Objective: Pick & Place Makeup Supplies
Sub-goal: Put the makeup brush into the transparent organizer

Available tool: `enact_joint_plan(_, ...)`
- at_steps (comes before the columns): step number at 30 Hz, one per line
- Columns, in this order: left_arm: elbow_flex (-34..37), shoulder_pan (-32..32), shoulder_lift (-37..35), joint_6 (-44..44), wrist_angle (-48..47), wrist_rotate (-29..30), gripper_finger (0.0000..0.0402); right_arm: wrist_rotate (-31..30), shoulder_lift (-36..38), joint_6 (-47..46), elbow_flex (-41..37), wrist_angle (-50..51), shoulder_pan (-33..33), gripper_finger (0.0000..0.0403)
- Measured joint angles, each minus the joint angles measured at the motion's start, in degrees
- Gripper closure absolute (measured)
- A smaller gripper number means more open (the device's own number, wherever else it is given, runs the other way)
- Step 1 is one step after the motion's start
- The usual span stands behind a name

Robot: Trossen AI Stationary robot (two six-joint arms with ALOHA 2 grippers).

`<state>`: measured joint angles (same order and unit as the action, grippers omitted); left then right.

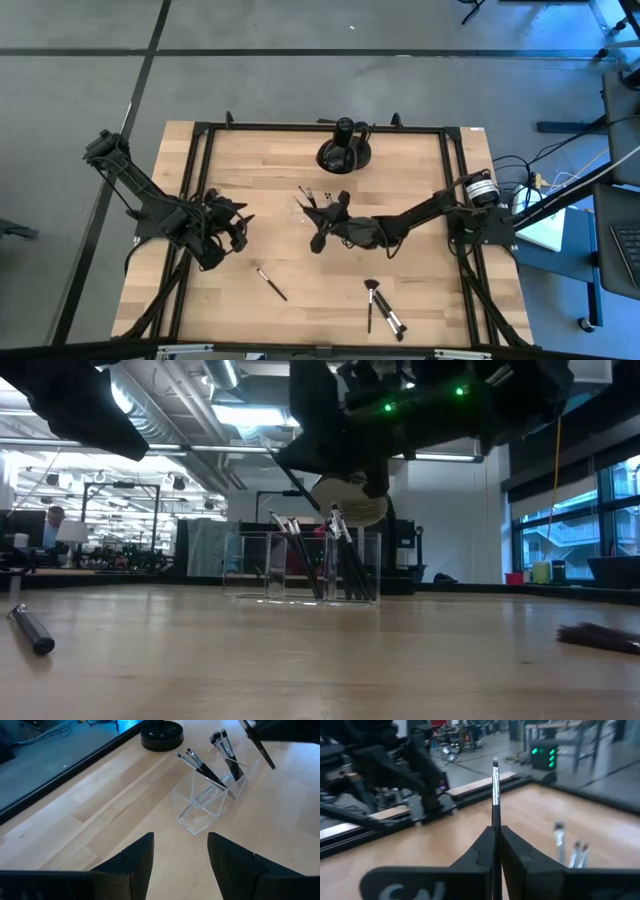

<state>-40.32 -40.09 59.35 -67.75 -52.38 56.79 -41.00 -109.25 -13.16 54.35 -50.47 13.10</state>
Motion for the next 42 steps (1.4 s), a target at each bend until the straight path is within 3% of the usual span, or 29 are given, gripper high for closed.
enact_joint_plan(7,0.0,0.25,0.0,0.01,0.07,-0.67,0.0222,-3.39,0.0,6.5,0.39,-0.25,-2.58,0.0379)
enact_joint_plan(24,0.0,0.25,0.0,0.59,0.11,-1.14,0.0222,-2.48,-3.28,6.07,0.48,0.22,-4.28,0.0341)
enact_joint_plan(32,0.0,0.25,0.02,1.51,0.02,-1.35,0.0222,-6.26,-3.28,5.54,0.48,-0.29,-2.13,0.0341)
enact_joint_plan(39,0.0,0.25,0.01,1.51,0.01,-1.39,0.0222,1.73,-3.19,1.56,2.7,-0.17,0.94,0.0341)
enact_joint_plan(42,0.0,0.25,0.0,2.22,0.63,-1.41,0.0222,4.86,-3.17,0.3,6.36,4.88,2.57,0.0341)
